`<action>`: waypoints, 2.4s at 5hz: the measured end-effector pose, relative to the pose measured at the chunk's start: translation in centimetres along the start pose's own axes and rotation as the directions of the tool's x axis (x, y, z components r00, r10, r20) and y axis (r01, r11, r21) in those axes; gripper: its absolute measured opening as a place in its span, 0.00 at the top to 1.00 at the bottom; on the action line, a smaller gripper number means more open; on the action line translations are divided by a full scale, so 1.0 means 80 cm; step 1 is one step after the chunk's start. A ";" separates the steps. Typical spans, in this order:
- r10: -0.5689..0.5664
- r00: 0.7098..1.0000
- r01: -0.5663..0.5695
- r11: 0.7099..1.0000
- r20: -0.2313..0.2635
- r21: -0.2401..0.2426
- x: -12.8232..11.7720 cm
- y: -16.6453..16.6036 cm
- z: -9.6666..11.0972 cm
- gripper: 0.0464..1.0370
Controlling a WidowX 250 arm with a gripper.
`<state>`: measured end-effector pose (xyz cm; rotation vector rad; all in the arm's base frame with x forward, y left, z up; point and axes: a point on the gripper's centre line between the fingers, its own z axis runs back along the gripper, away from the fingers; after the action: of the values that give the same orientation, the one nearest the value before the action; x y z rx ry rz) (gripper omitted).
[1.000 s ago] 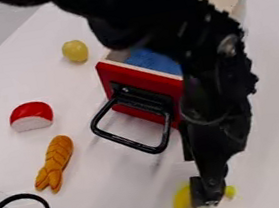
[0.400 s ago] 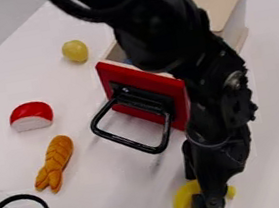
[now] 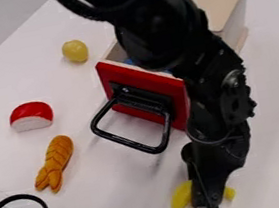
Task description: Put the banana in the drawer
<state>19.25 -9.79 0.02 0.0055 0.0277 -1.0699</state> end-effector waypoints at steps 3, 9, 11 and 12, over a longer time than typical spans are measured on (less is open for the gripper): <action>-0.028 0.999 0.029 0.999 0.043 -0.017 0.007 -0.003 0.039 0.67; 0.206 0.957 -0.233 0.965 0.202 0.117 -0.047 0.125 0.192 0.67; 0.155 0.981 -0.172 0.972 0.112 0.159 -0.052 0.168 0.163 0.67; 0.097 0.991 -0.111 0.978 0.087 0.175 -0.049 0.177 0.149 0.67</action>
<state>29.99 0.22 11.92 0.1268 -0.1387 -0.9636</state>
